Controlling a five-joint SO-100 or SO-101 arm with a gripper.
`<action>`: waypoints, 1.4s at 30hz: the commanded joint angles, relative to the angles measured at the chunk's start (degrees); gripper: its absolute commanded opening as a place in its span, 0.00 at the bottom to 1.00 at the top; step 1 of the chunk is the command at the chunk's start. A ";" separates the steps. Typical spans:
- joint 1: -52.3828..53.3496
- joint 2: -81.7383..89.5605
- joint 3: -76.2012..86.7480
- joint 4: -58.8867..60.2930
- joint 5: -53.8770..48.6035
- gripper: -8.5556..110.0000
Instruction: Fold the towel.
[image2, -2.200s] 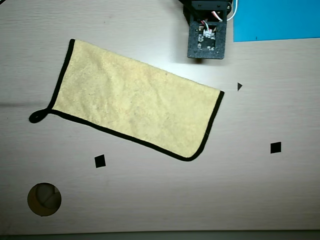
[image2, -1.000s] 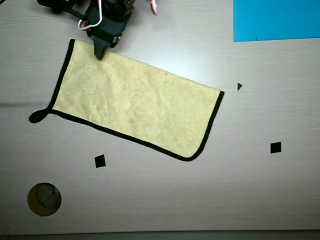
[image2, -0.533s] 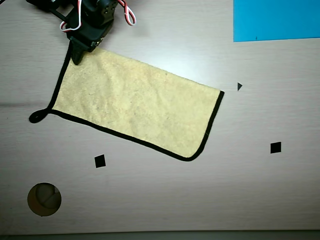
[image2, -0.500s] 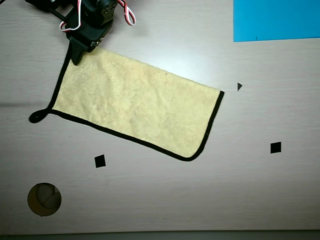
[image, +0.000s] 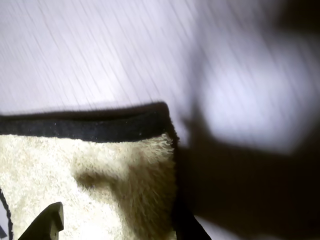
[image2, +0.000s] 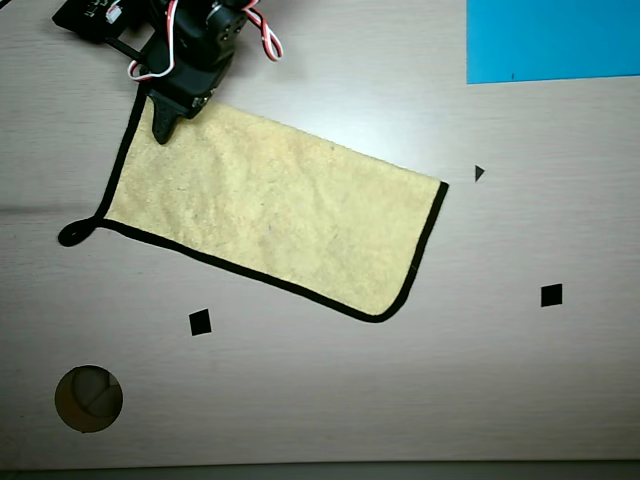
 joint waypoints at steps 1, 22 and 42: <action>-1.41 0.26 0.00 -2.90 -1.58 0.26; -3.43 4.22 0.79 -11.78 -21.80 0.08; -8.26 12.39 3.52 -13.54 -34.37 0.07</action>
